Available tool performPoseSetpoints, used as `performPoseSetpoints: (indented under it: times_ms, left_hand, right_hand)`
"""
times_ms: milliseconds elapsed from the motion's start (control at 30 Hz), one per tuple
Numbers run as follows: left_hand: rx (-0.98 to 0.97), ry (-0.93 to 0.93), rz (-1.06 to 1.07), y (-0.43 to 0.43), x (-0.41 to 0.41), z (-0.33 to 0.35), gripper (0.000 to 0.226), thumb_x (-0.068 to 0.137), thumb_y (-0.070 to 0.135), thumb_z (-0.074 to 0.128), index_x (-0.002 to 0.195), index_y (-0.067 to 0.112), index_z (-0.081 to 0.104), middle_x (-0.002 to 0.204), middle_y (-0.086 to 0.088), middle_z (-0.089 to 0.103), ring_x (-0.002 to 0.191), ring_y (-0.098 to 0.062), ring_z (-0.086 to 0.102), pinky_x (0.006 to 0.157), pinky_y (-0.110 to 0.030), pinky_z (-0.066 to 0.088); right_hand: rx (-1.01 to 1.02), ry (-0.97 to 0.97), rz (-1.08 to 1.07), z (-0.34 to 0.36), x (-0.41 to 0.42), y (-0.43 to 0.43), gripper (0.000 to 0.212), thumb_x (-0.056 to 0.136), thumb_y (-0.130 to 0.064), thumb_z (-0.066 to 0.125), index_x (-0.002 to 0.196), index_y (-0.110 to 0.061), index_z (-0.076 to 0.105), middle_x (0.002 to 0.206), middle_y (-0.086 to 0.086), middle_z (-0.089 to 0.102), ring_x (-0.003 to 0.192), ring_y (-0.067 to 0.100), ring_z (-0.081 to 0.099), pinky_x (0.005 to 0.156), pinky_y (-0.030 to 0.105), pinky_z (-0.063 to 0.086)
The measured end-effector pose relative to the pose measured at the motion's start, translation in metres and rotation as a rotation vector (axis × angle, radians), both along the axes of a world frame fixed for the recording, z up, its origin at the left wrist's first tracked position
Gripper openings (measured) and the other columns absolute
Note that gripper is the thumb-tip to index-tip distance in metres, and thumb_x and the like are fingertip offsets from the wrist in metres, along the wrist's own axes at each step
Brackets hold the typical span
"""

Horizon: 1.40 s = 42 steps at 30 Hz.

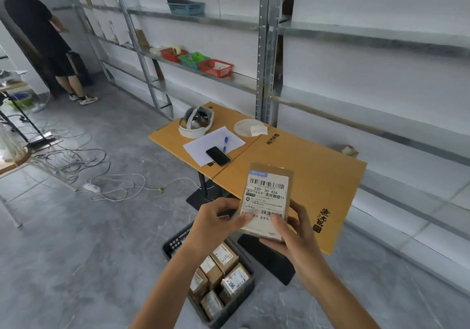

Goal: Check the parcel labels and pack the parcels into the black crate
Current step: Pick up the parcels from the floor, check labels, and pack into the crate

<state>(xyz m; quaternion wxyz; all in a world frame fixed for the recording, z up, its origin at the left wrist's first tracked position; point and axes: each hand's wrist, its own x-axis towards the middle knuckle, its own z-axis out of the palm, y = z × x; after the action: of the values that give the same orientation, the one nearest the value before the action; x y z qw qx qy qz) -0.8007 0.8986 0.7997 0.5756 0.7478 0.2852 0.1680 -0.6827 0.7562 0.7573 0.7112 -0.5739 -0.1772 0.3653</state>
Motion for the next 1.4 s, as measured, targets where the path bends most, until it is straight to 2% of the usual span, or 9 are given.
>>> performPoseSetpoints:
  times_ms: [300,467,700,867,1000,1067,1267,1333,1400]
  left_hand:
    - [-0.089,0.071,-0.032,0.08,0.042,-0.025,0.026,0.074,0.027,0.076,0.093,0.01,0.069,0.088,0.009,0.073,0.084,-0.002,0.067,0.068,-0.014,0.051]
    - [-0.163,0.155,-0.081,0.121,0.047,-0.051,0.026,0.072,0.026,0.078,0.095,0.015,0.07,0.09,0.009,0.074,0.084,-0.003,0.068,0.066,-0.015,0.053]
    - [-0.226,0.286,-0.262,0.19,0.062,-0.083,0.017,0.075,0.024,0.076,0.09,0.023,0.067,0.083,0.015,0.072,0.077,0.004,0.066,0.059,-0.008,0.049]
    - [-0.177,0.382,-0.424,0.241,0.067,-0.103,0.02,0.081,0.028,0.071,0.098,0.022,0.064,0.095,0.011,0.07,0.088,-0.004,0.065,0.077,-0.023,0.054]
    - [-0.147,0.448,-0.569,0.271,0.059,-0.129,0.03,0.081,0.038,0.067,0.106,0.027,0.056,0.094,0.013,0.066,0.086,0.002,0.062,0.067,-0.015,0.047]
    - [-0.164,0.515,-0.626,0.282,0.051,-0.148,0.033,0.081,0.045,0.065,0.108,0.031,0.052,0.091,0.015,0.066,0.085,0.001,0.063,0.065,-0.016,0.046]
    - [-0.18,0.676,-0.735,0.287,0.015,-0.224,0.03,0.087,0.031,0.063,0.114,0.018,0.057,0.106,0.01,0.063,0.093,-0.004,0.059,0.079,-0.019,0.051]
    - [-0.148,0.762,-0.725,0.282,0.0,-0.254,0.032,0.088,0.027,0.062,0.117,0.014,0.057,0.112,0.005,0.063,0.095,-0.008,0.058,0.078,-0.02,0.052]
    - [-0.102,0.84,-0.731,0.276,-0.015,-0.287,0.03,0.088,0.026,0.063,0.115,0.013,0.057,0.117,0.001,0.064,0.1,-0.012,0.061,0.079,-0.022,0.052]
  right_hand:
    - [-0.063,0.005,-0.031,-0.024,0.032,0.07,0.058,0.071,-0.03,0.069,0.122,-0.036,0.042,0.097,-0.014,0.071,0.096,0.007,0.069,0.068,0.028,0.059]
    - [-0.149,0.014,-0.095,-0.043,0.025,0.1,0.061,0.073,-0.033,0.069,0.124,-0.043,0.037,0.1,-0.021,0.07,0.096,0.0,0.067,0.066,0.019,0.056]
    - [-0.273,0.102,-0.245,-0.065,0.003,0.153,0.067,0.081,-0.032,0.066,0.139,-0.035,0.033,0.113,-0.014,0.064,0.102,0.001,0.063,0.077,0.023,0.058]
    - [-0.34,0.174,-0.416,-0.074,-0.02,0.197,0.061,0.089,-0.023,0.062,0.144,-0.028,0.035,0.118,-0.003,0.062,0.101,0.004,0.062,0.072,0.023,0.058]
    - [-0.399,0.25,-0.521,-0.09,-0.052,0.224,0.054,0.091,-0.019,0.06,0.14,-0.025,0.04,0.11,-0.003,0.065,0.087,0.002,0.067,0.061,0.019,0.056]
    - [-0.432,0.314,-0.54,-0.105,-0.071,0.232,0.052,0.09,-0.018,0.06,0.138,-0.026,0.041,0.112,0.0,0.065,0.09,0.006,0.067,0.06,0.02,0.057]
    - [-0.523,0.573,-0.525,-0.167,-0.119,0.252,0.042,0.094,-0.008,0.053,0.132,-0.022,0.042,0.122,0.009,0.06,0.093,0.012,0.062,0.058,0.02,0.056]
    - [-0.582,0.559,-0.503,-0.196,-0.131,0.256,0.042,0.095,-0.007,0.05,0.134,-0.022,0.041,0.124,0.008,0.059,0.102,0.018,0.062,0.07,0.025,0.059]
    - [-0.694,0.517,-0.492,-0.23,-0.141,0.259,0.041,0.098,-0.007,0.045,0.136,-0.02,0.041,0.126,0.007,0.058,0.112,0.027,0.059,0.089,0.041,0.055]
